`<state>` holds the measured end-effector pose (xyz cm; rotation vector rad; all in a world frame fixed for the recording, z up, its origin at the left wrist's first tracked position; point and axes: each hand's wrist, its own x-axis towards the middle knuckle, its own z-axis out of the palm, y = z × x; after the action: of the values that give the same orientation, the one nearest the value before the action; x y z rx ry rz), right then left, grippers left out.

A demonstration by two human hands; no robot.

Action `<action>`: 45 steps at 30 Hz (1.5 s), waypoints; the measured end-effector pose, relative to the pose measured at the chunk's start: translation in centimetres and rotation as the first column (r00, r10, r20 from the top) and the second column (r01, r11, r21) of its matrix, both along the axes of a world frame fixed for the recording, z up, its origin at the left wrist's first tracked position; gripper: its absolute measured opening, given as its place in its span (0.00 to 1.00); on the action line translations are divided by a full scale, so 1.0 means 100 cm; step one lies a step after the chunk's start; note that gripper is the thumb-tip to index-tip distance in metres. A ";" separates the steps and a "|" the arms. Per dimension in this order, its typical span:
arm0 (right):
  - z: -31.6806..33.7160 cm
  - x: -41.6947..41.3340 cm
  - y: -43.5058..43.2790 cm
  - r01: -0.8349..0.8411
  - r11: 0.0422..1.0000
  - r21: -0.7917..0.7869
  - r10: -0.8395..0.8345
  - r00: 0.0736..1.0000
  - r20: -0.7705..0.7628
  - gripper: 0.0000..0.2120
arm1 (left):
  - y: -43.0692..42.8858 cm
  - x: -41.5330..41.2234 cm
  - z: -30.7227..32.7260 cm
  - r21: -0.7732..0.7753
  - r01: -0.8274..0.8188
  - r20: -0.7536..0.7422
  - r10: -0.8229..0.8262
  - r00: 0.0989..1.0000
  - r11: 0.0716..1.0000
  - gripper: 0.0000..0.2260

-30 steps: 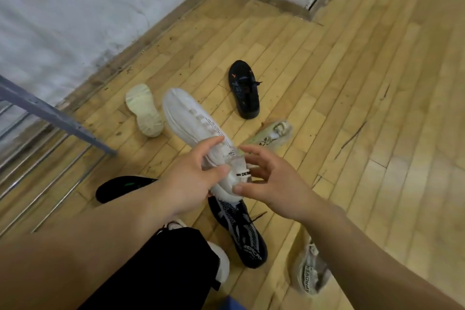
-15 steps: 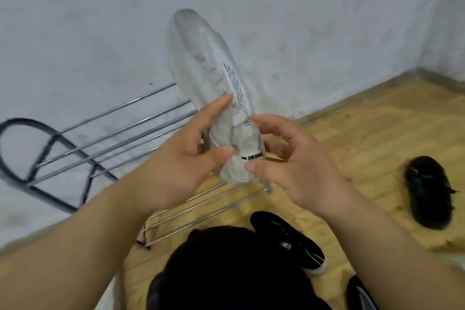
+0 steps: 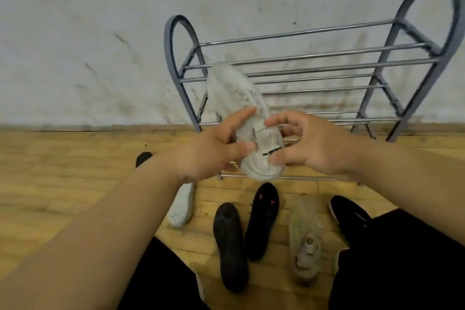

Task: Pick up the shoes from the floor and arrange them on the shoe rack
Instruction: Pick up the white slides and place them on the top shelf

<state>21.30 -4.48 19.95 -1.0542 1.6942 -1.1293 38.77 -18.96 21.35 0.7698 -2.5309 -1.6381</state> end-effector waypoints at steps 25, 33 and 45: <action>-0.275 0.123 -0.191 -0.232 0.832 0.504 0.396 0.884 -0.247 0.34 | -0.167 0.178 -0.298 -0.110 -0.426 0.351 0.436 0.829 0.898 0.19; -0.366 0.103 -0.163 -0.054 0.792 0.608 0.099 0.994 -0.040 0.34 | -0.179 0.150 -0.416 -0.452 -0.078 0.587 0.362 0.724 0.889 0.33; -0.356 0.111 -0.168 -0.085 0.819 0.568 0.048 0.996 0.080 0.35 | -0.192 0.201 -0.399 -0.173 -0.574 0.373 0.593 0.714 0.800 0.35</action>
<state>32.42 -21.31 -15.66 -0.6759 1.7690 -0.5318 58.86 -38.14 -18.54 1.8517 -2.1459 -1.2831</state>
